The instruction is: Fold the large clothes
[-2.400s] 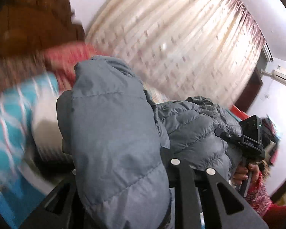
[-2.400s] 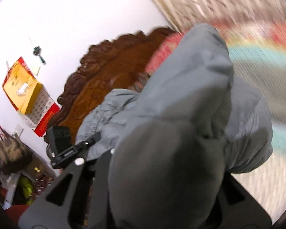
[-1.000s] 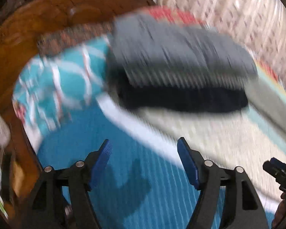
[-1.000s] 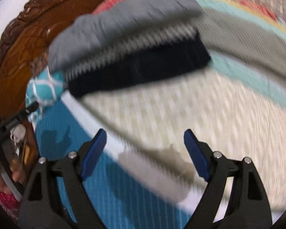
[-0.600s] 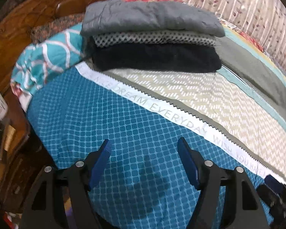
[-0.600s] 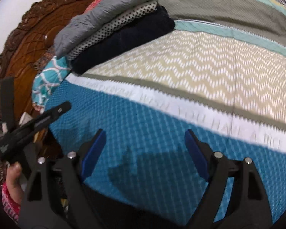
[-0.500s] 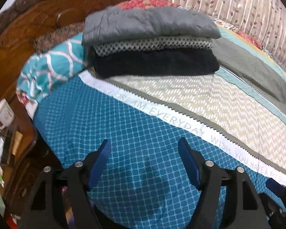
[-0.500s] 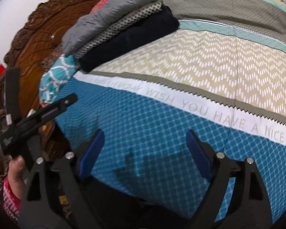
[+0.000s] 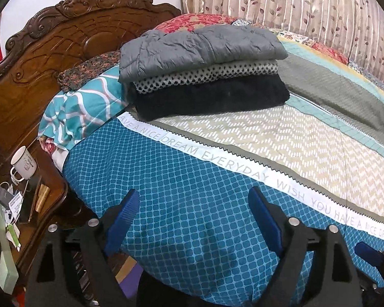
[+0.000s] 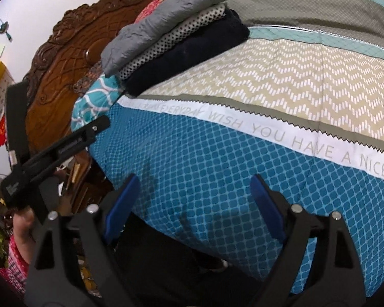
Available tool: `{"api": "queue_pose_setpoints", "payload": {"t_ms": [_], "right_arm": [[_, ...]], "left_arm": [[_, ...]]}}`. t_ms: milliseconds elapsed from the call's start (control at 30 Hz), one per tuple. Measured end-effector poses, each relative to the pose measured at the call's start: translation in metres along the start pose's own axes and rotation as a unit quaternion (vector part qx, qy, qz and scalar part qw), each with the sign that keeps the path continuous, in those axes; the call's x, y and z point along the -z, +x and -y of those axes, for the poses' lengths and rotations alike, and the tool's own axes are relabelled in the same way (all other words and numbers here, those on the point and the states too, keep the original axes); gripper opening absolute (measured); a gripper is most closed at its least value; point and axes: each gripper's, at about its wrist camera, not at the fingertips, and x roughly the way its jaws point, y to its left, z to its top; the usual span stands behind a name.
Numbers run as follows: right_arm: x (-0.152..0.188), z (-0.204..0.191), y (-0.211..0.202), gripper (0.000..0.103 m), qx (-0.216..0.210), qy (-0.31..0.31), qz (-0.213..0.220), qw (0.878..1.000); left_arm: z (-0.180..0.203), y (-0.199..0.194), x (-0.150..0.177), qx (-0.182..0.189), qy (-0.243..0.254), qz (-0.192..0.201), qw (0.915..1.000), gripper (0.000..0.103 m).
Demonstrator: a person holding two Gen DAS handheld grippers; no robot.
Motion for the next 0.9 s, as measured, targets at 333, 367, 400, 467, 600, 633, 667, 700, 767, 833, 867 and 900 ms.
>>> {"api": "queue_pose_setpoints", "payload": {"t_ms": [333, 367, 400, 467, 600, 633, 667, 700, 767, 833, 867, 900], "right_arm": [[0.005, 0.002, -0.009, 0.085, 0.001, 0.007, 0.007, 1.000], [0.005, 0.001, -0.008, 0.085, 0.000, 0.007, 0.006, 1.000], [0.004, 0.001, -0.008, 0.085, -0.001, 0.006, 0.005, 1.000], [0.004, 0.002, -0.009, 0.085, -0.001, 0.007, 0.005, 1.000], [0.005, 0.006, -0.011, 0.085, 0.001, 0.019, 0.007, 1.000], [0.005, 0.007, -0.011, 0.085, 0.001, 0.021, 0.006, 1.000], [0.005, 0.007, -0.011, 0.085, 0.001, 0.022, 0.006, 1.000], [0.005, 0.008, -0.011, 0.085, 0.001, 0.023, 0.005, 1.000], [0.005, 0.008, -0.013, 0.085, 0.002, 0.025, 0.006, 1.000], [0.005, 0.009, -0.014, 0.085, 0.002, 0.027, 0.009, 1.000], [0.005, 0.009, -0.015, 0.085, 0.002, 0.027, 0.010, 1.000], [0.005, 0.009, -0.015, 0.086, 0.002, 0.028, 0.010, 1.000]], "left_arm": [[0.005, -0.008, 0.004, 0.003, 0.005, 0.009, 0.9999, 0.102], [0.005, -0.008, 0.004, 0.002, 0.006, 0.009, 0.9999, 0.102], [0.005, -0.008, 0.005, 0.002, 0.007, 0.010, 0.9999, 0.102], [0.005, -0.009, 0.005, 0.003, 0.009, 0.011, 0.9999, 0.103], [0.005, -0.009, 0.006, 0.002, 0.009, 0.012, 0.9999, 0.104], [0.005, -0.010, 0.007, 0.002, 0.008, 0.012, 0.9999, 0.104], [0.004, -0.009, 0.007, 0.002, 0.008, 0.012, 0.9999, 0.104], [0.003, -0.009, 0.007, 0.002, 0.007, 0.012, 0.9999, 0.104], [0.001, -0.009, 0.009, 0.001, 0.005, 0.011, 0.9999, 0.105], [-0.001, -0.009, 0.009, 0.000, 0.003, 0.010, 0.9999, 0.104], [-0.002, -0.008, 0.009, 0.000, 0.001, 0.008, 1.0000, 0.104], [-0.003, -0.008, 0.009, 0.001, -0.001, 0.007, 1.0000, 0.104]]}}
